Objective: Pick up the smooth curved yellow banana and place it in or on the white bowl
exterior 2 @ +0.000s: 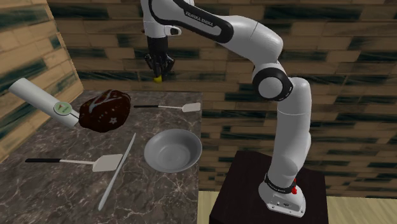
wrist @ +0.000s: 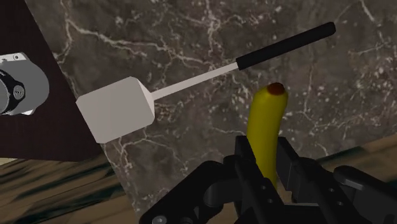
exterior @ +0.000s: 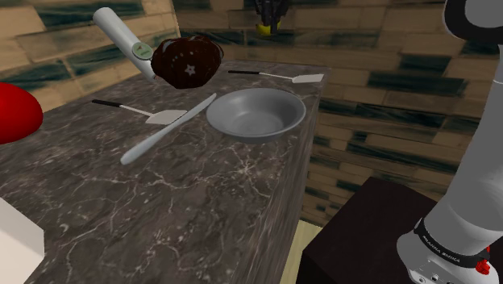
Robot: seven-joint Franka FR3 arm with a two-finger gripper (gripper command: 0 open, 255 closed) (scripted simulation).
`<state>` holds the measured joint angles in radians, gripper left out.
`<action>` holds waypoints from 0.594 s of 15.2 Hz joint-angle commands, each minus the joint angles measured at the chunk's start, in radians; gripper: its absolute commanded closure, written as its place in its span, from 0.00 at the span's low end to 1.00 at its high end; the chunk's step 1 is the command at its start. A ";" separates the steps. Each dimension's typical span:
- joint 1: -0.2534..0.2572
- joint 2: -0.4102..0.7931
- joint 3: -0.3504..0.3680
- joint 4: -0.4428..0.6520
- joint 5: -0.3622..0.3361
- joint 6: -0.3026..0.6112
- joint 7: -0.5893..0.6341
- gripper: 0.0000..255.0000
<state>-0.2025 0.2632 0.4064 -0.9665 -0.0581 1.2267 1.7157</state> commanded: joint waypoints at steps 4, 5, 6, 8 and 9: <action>0.019 -0.031 0.014 0.001 0.009 -0.030 0.038 1.00; 0.018 -0.069 0.019 -0.052 0.024 -0.012 0.051 1.00; 0.018 -0.104 0.024 -0.099 0.038 0.003 0.064 1.00; 0.024 -0.165 0.035 -0.179 0.064 0.027 0.092 1.00; 0.029 -0.193 0.040 -0.213 0.075 0.036 0.107 1.00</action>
<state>-0.1784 0.0981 0.4408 -1.1475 0.0063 1.2562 1.8066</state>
